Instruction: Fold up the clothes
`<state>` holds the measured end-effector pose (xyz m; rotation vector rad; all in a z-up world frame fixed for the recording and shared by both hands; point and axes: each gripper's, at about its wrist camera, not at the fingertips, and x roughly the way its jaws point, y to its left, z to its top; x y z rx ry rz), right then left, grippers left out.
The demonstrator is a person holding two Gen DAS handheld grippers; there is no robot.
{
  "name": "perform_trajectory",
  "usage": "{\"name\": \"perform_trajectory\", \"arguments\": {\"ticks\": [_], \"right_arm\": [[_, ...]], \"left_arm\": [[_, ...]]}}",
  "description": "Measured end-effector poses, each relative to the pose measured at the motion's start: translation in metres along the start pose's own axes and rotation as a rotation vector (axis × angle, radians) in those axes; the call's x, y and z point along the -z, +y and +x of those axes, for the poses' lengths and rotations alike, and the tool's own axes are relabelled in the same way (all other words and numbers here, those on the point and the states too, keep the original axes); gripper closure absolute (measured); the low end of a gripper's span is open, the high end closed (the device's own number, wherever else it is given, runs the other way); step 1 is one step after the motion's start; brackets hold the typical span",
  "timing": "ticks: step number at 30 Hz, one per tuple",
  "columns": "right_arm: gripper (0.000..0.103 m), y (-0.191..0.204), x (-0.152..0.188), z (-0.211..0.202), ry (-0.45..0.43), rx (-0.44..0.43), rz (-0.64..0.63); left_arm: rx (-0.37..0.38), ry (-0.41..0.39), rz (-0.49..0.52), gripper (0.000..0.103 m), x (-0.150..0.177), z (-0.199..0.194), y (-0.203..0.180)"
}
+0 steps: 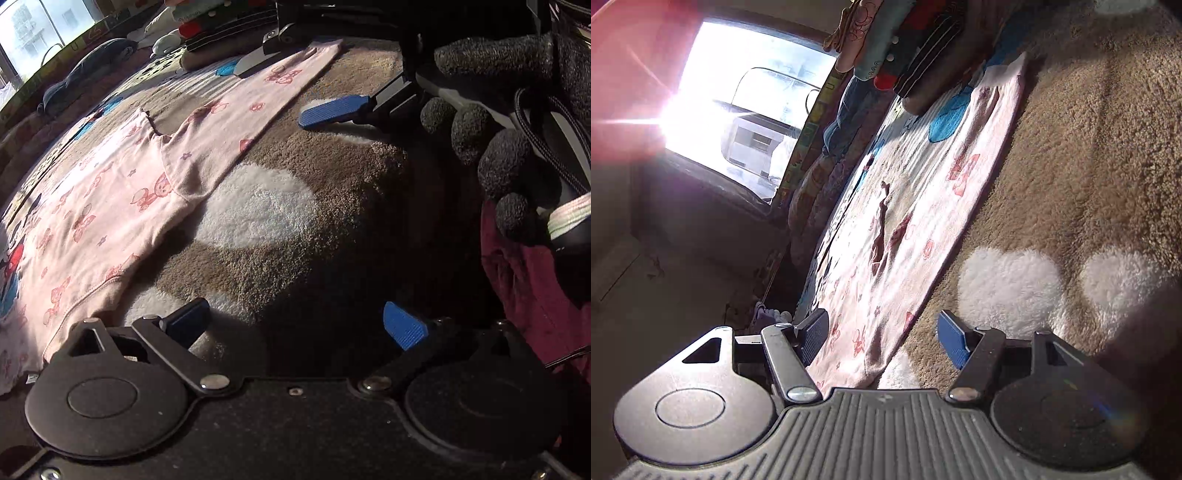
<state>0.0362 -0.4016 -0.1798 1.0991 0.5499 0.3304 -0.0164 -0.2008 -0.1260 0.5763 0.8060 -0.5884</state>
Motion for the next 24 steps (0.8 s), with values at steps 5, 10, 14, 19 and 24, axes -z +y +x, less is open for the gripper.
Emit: {"name": "perform_trajectory", "arguments": {"ticks": [5,10,14,19,24], "right_arm": [[0.037,0.004,0.021,0.007,0.047,-0.051,0.1],[0.034,0.015,0.045,0.025,0.101,0.026,0.237],[0.024,0.031,0.049,0.04,0.064,0.074,0.286],[0.018,0.047,0.049,0.063,0.062,0.114,0.301],[0.019,0.052,0.049,0.076,0.074,0.156,0.308]], "left_arm": [[0.024,-0.052,-0.078,0.001,0.005,-0.037,0.026],[-0.036,-0.17,-0.292,0.001,0.02,-0.083,0.071],[-0.122,-0.296,-0.485,0.001,0.031,-0.112,0.104],[-0.158,-0.454,-0.71,0.001,0.044,-0.132,0.136],[-0.187,-0.501,-0.795,0.001,0.059,-0.138,0.143]]}}
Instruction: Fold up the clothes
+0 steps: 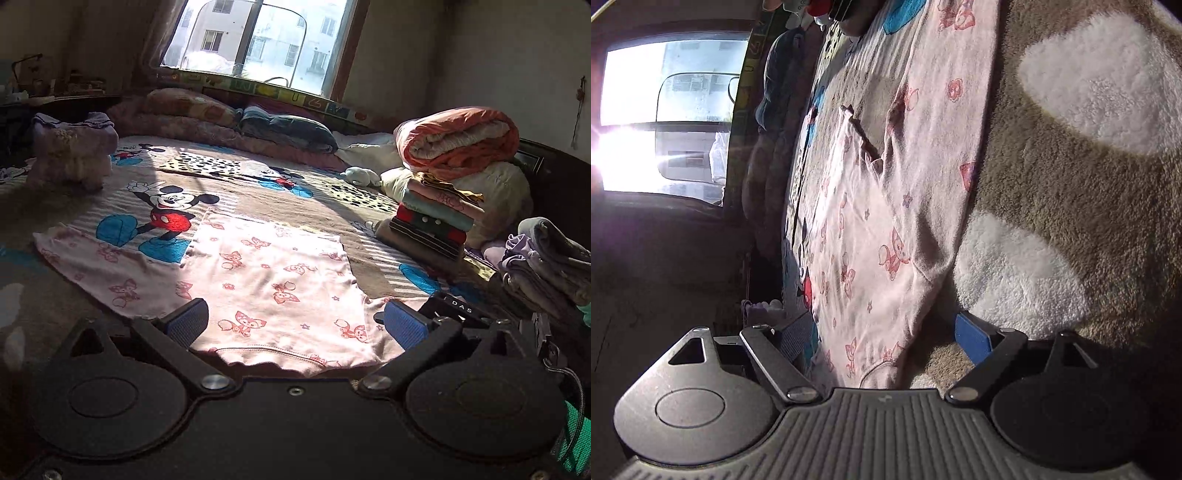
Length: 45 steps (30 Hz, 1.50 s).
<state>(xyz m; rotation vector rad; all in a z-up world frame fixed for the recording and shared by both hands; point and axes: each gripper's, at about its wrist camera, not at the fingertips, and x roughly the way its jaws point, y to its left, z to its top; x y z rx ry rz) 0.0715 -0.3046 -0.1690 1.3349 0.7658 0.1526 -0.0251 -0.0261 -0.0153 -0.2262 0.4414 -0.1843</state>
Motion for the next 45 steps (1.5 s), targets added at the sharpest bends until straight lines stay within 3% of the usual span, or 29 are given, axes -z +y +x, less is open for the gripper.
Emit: {"name": "perform_trajectory", "arguments": {"ticks": [8,13,15,17,22,27,29,32,39,41,45], "right_arm": [[0.021,0.004,-0.006,0.016,-0.098,0.014,0.042],[0.041,-0.01,-0.005,0.01,-0.161,0.008,0.022],[0.059,-0.021,-0.007,0.007,-0.179,-0.005,0.027],[0.065,-0.027,-0.01,0.006,-0.192,-0.025,0.038],[0.063,-0.028,-0.011,0.007,-0.186,-0.035,0.004],[0.06,-0.024,0.002,0.003,-0.125,-0.057,-0.133],[0.065,-0.032,0.004,-0.003,-0.141,-0.093,-0.127],[0.083,-0.042,0.001,-0.004,-0.176,-0.11,-0.117],[0.089,-0.042,0.002,-0.004,-0.208,-0.114,-0.184],[0.096,-0.041,0.005,-0.005,-0.204,-0.108,-0.237],[0.097,-0.034,0.007,-0.009,-0.208,-0.077,-0.314]], "left_arm": [[-0.001,-0.018,-0.034,0.001,0.005,0.002,0.011],[0.0,-0.017,-0.051,0.001,0.007,0.004,0.015],[-0.007,-0.015,-0.06,0.001,0.008,0.005,0.018],[-0.009,-0.003,-0.063,0.001,0.008,0.008,0.019],[-0.022,0.022,-0.042,0.001,0.012,0.015,0.015],[-0.043,0.041,0.001,0.001,0.016,0.023,0.005],[-0.052,0.051,0.024,0.001,0.018,0.027,0.001],[-0.068,0.065,0.054,0.001,0.021,0.032,-0.004],[-0.103,0.086,0.143,0.001,0.027,0.04,-0.02],[-0.096,0.088,0.143,0.001,0.024,0.042,-0.021],[-0.061,0.103,0.113,0.001,0.009,0.055,-0.023]]}}
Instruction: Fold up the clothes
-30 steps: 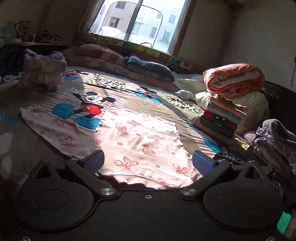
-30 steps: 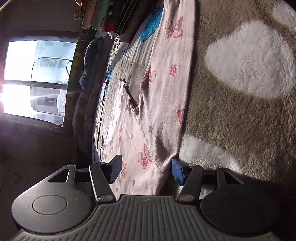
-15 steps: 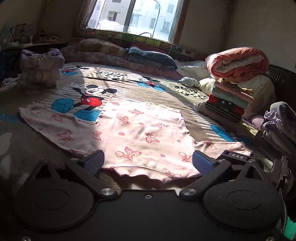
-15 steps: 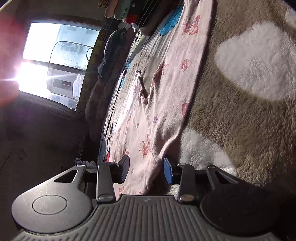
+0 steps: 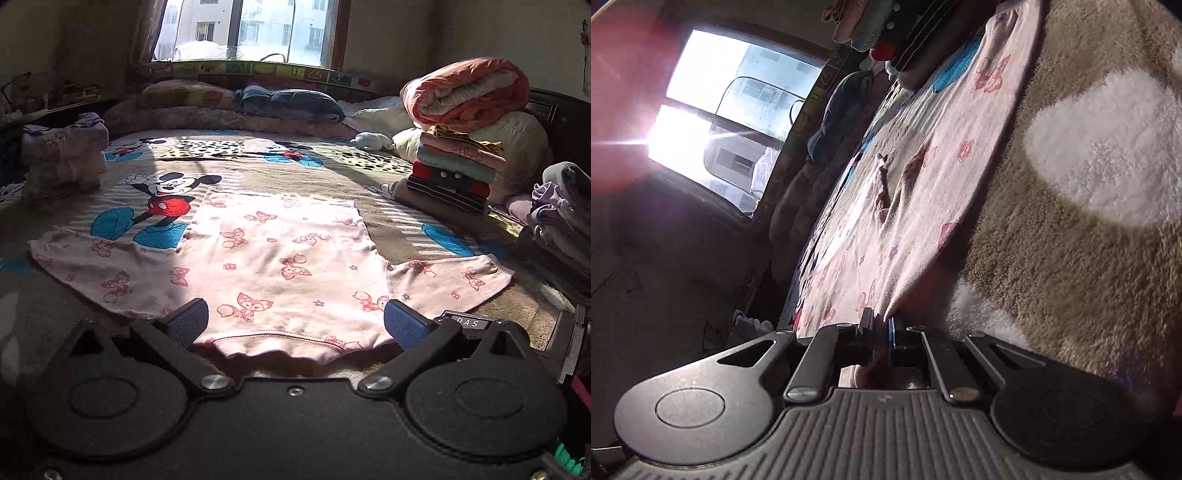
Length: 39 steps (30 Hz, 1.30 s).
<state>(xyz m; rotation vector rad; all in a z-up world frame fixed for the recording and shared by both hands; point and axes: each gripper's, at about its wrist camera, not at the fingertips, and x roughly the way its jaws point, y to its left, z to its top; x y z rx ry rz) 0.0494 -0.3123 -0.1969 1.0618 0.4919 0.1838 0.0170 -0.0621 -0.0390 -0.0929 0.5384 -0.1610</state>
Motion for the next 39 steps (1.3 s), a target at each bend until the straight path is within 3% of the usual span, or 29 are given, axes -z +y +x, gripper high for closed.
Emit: {"name": "perform_trajectory", "arguments": {"ticks": [8,12,15,21,26,28,32,35,39], "right_arm": [[0.096,0.014,0.004,0.003,-0.011,0.065,-0.144],[0.097,0.019,0.006,0.002,-0.017,0.075,-0.191],[0.097,0.022,0.006,0.003,-0.011,0.083,-0.217],[0.097,0.021,0.01,0.002,-0.018,0.083,-0.209],[0.097,0.021,0.011,0.002,-0.021,0.086,-0.203],[0.097,0.021,0.012,0.002,-0.021,0.086,-0.201],[0.097,0.021,0.012,0.002,-0.02,0.085,-0.191],[0.097,0.021,0.013,0.001,-0.019,0.084,-0.184],[0.097,0.021,0.015,-0.001,-0.018,0.085,-0.183]], "left_arm": [[0.132,0.094,-0.075,0.001,-0.061,0.067,0.004],[0.13,0.145,-0.057,0.002,-0.094,0.118,-0.006],[0.124,0.182,-0.014,0.012,-0.115,0.157,-0.02],[0.1,0.246,0.176,0.027,-0.141,0.234,-0.07],[0.047,0.324,0.387,0.05,-0.142,0.292,-0.112],[0.032,0.364,0.449,0.055,-0.138,0.309,-0.125],[-0.058,0.452,0.666,0.061,-0.119,0.335,-0.155],[-0.163,0.433,0.845,0.069,-0.104,0.344,-0.172],[-0.23,0.436,0.936,0.071,-0.095,0.358,-0.18]]}}
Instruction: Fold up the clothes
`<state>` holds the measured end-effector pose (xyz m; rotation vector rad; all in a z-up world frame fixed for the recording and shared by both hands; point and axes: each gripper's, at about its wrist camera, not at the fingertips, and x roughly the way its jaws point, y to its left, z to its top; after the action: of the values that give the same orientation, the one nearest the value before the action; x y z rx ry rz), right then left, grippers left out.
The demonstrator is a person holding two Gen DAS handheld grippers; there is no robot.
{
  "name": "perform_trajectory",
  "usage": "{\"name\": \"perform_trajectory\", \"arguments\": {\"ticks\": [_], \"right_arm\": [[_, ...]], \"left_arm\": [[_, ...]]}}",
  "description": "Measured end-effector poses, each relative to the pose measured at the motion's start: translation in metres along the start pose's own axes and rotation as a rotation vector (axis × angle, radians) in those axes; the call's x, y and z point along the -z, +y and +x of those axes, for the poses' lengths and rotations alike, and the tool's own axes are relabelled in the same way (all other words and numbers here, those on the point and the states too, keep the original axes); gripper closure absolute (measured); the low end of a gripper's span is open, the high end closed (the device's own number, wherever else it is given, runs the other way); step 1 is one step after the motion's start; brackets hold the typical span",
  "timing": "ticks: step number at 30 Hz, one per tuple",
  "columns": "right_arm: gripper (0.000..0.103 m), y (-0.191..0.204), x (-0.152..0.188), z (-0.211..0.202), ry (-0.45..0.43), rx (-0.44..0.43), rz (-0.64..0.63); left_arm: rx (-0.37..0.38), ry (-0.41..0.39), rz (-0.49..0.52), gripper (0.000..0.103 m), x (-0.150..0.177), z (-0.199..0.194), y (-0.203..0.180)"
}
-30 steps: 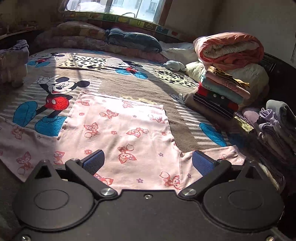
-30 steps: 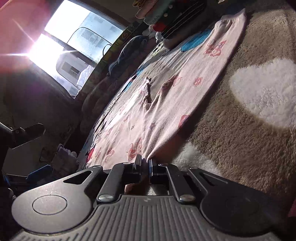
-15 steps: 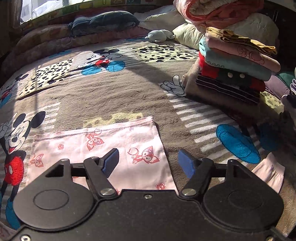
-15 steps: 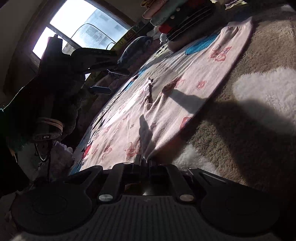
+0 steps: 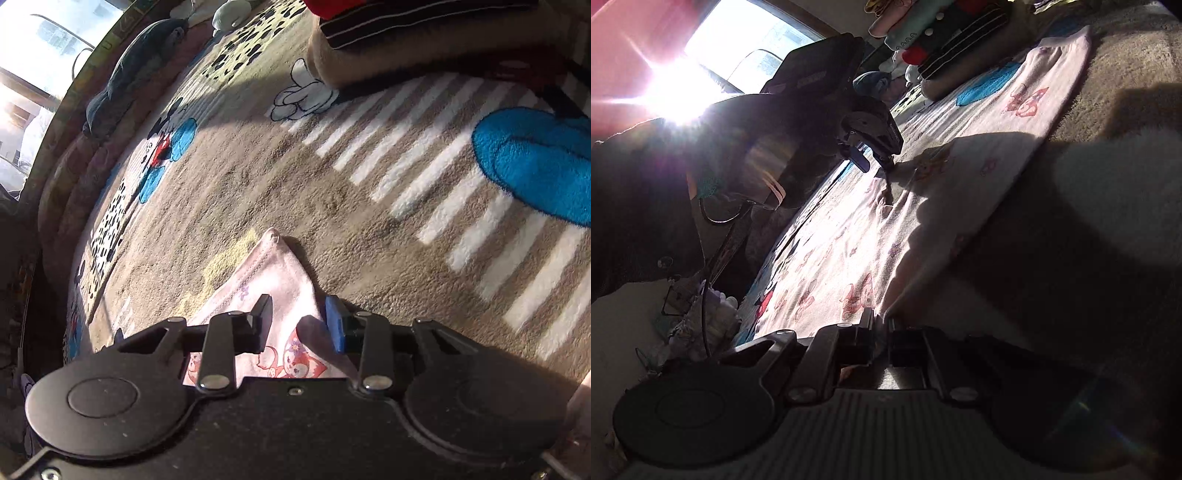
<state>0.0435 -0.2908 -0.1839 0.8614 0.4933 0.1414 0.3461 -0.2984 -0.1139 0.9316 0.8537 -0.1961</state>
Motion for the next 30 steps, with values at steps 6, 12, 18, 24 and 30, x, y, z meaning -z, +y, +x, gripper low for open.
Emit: {"name": "perform_trajectory", "arguments": {"ticks": [6,12,18,24,30], "right_arm": [[0.096,0.009,-0.002,-0.004,-0.008,0.01,-0.066],[0.092,0.038,-0.001,-0.013,-0.052,0.032,-0.282],[0.091,0.068,0.004,-0.011,-0.095,0.04,-0.535],[0.091,0.099,0.019,-0.019,-0.102,0.012,-0.772],[0.099,0.108,0.021,-0.029,-0.058,0.002,-0.85]], "left_arm": [[-0.007,0.016,-0.022,0.1,-0.011,0.013,0.006],[0.156,-0.028,-0.234,0.1,-0.003,0.008,0.056],[0.33,-0.103,-0.472,0.1,0.019,0.007,0.111],[0.491,-0.148,-0.685,0.101,0.051,0.014,0.152],[0.601,-0.172,-0.796,0.101,0.072,0.02,0.164]]}}
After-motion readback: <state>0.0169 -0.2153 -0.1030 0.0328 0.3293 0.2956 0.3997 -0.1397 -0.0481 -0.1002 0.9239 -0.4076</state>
